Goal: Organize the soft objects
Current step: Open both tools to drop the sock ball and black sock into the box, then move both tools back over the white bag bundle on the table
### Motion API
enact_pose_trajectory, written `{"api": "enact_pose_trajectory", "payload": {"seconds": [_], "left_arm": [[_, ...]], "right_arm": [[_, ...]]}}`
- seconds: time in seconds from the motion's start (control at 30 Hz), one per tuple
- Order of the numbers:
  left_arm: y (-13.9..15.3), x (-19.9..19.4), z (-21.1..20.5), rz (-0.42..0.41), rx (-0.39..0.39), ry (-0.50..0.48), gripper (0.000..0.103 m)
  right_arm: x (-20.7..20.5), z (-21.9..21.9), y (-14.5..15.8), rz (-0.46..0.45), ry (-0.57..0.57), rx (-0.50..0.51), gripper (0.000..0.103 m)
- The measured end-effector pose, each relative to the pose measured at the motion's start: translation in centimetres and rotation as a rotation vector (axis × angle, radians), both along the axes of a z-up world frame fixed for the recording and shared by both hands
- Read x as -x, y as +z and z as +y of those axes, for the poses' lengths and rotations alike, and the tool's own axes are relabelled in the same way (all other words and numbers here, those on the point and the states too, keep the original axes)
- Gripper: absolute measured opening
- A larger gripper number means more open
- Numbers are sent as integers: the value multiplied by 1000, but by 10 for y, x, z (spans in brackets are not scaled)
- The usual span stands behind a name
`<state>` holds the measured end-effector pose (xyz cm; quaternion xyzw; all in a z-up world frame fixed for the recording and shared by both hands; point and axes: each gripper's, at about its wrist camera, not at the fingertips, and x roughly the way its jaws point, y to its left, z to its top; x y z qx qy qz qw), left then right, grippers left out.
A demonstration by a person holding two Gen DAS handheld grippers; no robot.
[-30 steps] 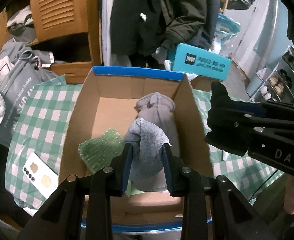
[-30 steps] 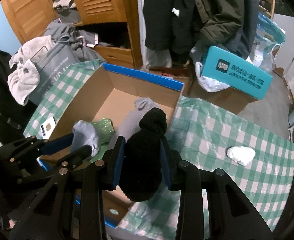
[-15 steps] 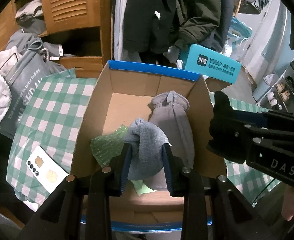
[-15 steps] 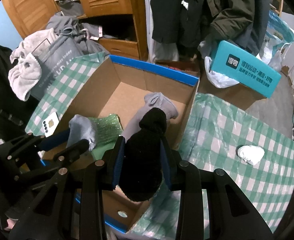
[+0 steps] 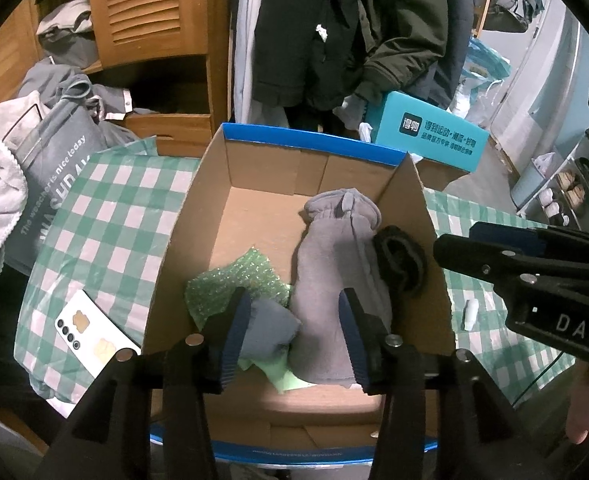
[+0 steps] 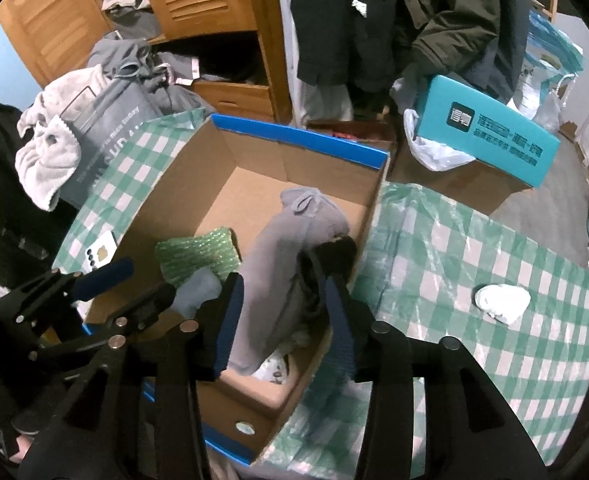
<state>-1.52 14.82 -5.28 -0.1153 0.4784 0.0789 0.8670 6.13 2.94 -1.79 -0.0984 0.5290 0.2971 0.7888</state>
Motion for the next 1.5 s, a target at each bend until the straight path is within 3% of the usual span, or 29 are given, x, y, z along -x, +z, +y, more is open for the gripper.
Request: {"api": "enact_pose_trajectory", "payload": {"seconds": [0.57, 1.5], "left_arm": [[7, -9, -33, -5, -20, -64, 59], [-2, -35, -121, 51, -67, -228, 61]], "right_arm": [[-7, -53, -4, 0, -87, 22, 60], [-13, -159, -14, 5, -235, 38, 64]]}}
